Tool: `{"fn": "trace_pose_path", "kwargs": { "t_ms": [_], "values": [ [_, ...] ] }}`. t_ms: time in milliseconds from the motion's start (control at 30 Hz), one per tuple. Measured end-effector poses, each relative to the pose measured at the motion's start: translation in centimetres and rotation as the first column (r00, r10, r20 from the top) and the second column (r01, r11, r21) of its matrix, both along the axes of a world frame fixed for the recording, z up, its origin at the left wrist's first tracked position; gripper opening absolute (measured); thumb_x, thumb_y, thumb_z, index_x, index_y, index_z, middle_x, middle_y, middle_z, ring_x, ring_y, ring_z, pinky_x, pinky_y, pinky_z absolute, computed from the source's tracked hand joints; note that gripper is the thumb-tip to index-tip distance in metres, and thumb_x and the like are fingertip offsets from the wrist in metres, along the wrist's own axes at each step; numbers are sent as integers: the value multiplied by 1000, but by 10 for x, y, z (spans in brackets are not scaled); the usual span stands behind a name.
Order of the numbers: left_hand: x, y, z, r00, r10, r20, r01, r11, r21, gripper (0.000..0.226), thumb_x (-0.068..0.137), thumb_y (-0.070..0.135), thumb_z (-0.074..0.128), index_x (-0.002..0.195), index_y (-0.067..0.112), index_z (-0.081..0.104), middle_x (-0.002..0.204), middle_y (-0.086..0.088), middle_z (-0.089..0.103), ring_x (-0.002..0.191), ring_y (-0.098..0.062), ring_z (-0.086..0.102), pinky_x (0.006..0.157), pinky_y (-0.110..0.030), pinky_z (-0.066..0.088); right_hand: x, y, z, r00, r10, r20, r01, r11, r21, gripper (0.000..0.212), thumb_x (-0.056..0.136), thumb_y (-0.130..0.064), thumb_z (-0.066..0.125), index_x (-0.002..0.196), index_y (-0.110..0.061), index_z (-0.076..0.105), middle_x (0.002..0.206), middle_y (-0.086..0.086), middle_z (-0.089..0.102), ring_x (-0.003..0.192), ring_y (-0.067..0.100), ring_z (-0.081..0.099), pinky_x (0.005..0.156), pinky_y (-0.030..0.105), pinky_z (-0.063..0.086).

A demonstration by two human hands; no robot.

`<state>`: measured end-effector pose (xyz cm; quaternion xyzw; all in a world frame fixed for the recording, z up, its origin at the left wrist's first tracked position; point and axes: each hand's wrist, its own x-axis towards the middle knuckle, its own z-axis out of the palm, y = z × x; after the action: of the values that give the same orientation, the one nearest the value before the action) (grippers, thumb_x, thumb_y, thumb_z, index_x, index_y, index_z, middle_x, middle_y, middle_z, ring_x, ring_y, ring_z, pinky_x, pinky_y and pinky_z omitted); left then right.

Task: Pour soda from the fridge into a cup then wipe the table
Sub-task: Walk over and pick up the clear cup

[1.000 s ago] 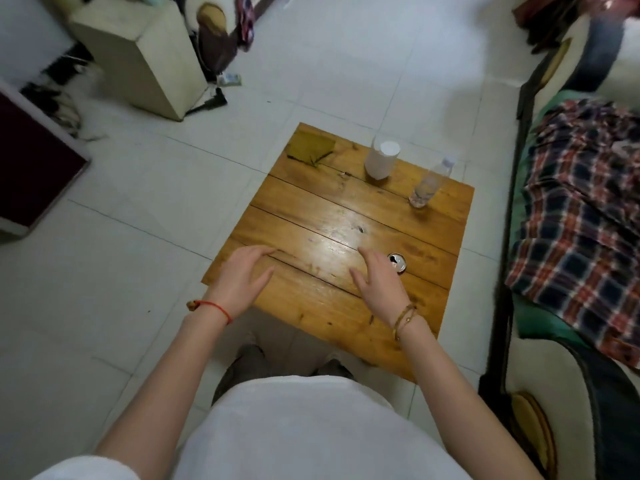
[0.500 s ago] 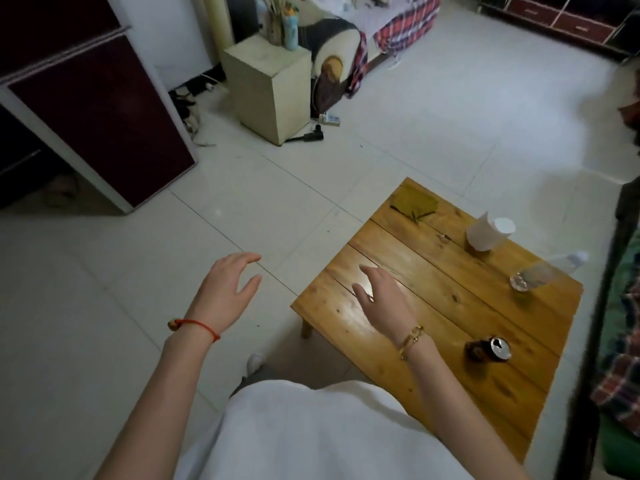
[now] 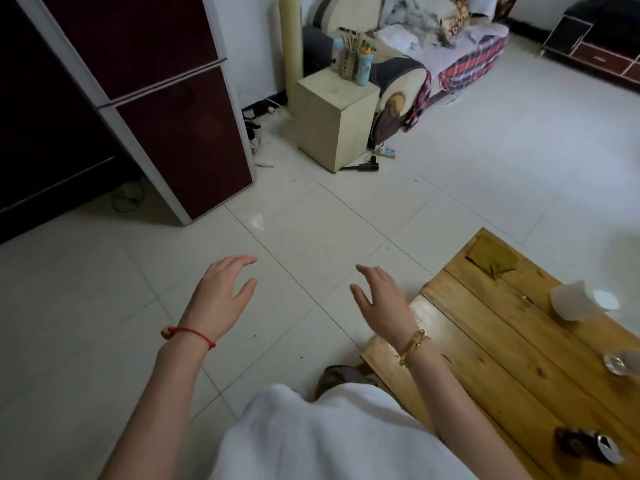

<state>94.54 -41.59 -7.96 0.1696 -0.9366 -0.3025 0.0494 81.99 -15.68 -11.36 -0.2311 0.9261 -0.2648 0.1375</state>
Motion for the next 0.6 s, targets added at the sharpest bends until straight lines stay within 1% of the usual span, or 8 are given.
{"fn": "trace_pose_path", "kwargs": {
  "t_ms": [233, 333, 433, 500, 600],
  "values": [
    [-24, -47, -6, 998, 58, 21, -59, 998, 18, 38, 95, 18, 58, 132, 16, 56, 133, -1, 57, 125, -18, 48, 107, -28, 36, -37, -57, -6, 999, 49, -10, -49, 999, 19, 45, 101, -32, 47, 141, -11, 45, 138, 7, 52, 134, 23, 42, 113, 32, 30],
    [-46, -71, -10, 997, 70, 32, -71, 997, 14, 38, 95, 19, 58, 132, 16, 56, 133, -1, 57, 125, -19, 48, 107, -29, 36, -61, -88, -14, 998, 66, 5, -66, 998, 11, 45, 100, -31, 48, 141, -11, 46, 137, 7, 53, 133, 23, 43, 113, 33, 32],
    [-78, -98, -12, 997, 72, 41, -72, 997, 6, 38, 94, 20, 58, 132, 17, 56, 132, 0, 58, 125, -18, 48, 108, -30, 37, -94, -117, -17, 997, 75, 21, -75, 997, 1, 46, 100, -32, 48, 141, -11, 46, 137, 7, 53, 134, 24, 43, 114, 34, 32],
    [-106, -116, -10, 997, 68, 44, -68, 998, 5, 38, 95, 20, 58, 133, 17, 56, 133, 1, 57, 126, -17, 48, 107, -28, 36, -121, -135, -16, 998, 64, 17, -64, 998, -10, 45, 100, -30, 49, 140, -10, 47, 135, 7, 54, 132, 24, 45, 112, 33, 33],
    [-156, -147, -3, 997, 77, 27, -77, 997, -8, 38, 94, 18, 59, 132, 15, 56, 133, 0, 57, 126, -18, 48, 106, -24, 33, -170, -164, -10, 998, 61, 9, -61, 998, -21, 44, 99, -29, 50, 139, -9, 48, 134, 8, 55, 130, 25, 46, 111, 33, 34]
  ]
}}
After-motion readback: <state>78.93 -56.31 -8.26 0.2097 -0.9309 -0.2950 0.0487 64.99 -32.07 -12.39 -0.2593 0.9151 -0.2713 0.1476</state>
